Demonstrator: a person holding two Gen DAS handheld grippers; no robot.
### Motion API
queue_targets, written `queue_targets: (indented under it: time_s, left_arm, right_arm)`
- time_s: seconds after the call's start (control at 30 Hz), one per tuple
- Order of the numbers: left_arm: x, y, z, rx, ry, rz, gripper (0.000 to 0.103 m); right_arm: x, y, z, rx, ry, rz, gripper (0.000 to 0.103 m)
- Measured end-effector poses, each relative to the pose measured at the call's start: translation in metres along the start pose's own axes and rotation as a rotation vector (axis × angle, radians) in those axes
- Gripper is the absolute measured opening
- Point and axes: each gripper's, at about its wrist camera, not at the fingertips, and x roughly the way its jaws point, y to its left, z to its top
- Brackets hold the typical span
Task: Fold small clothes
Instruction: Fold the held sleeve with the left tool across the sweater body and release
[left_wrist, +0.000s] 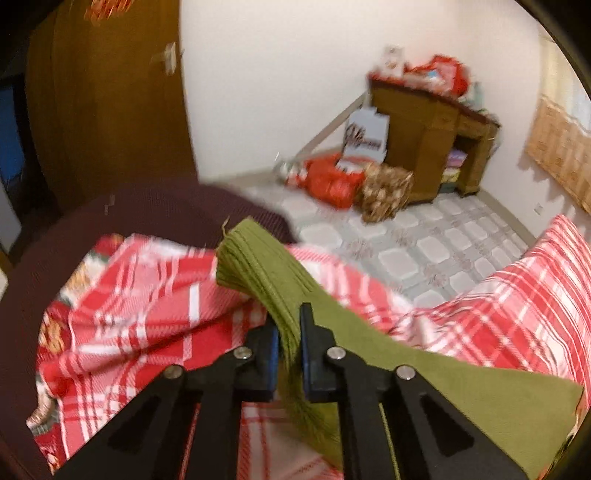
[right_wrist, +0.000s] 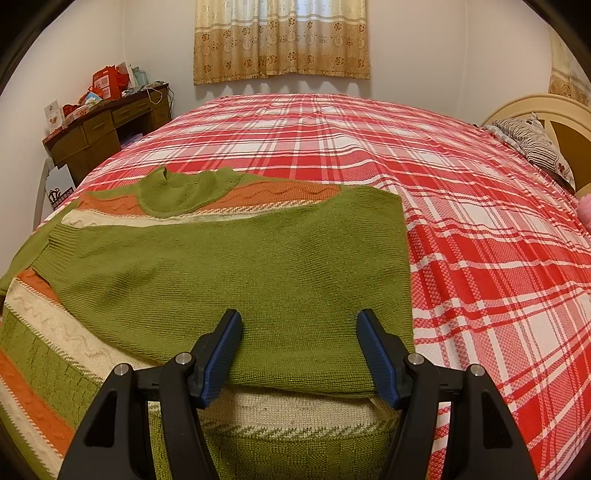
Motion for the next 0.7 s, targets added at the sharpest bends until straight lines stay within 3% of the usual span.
queue_targets:
  time_s: [0.23, 0.37, 0.7]
  left_arm:
    - [-0.07, -0.052, -0.019, 0.186, -0.199, -0.138, 0.01]
    - [-0.101, -0.085, -0.044, 0.301, -0.255, -0.236, 0.01]
    - [-0.146, -0.157, -0.12, 0.568, -0.235, -0.419, 0.01]
  right_arm:
    - [0.0, 0.0, 0.0, -0.001, -0.001, 0.001, 0.066]
    - [0.0, 0.0, 0.0, -0.002, -0.001, 0.001, 0.066]
    - [0.0, -0.001, -0.001, 0.0, -0.003, 0.003, 0.066]
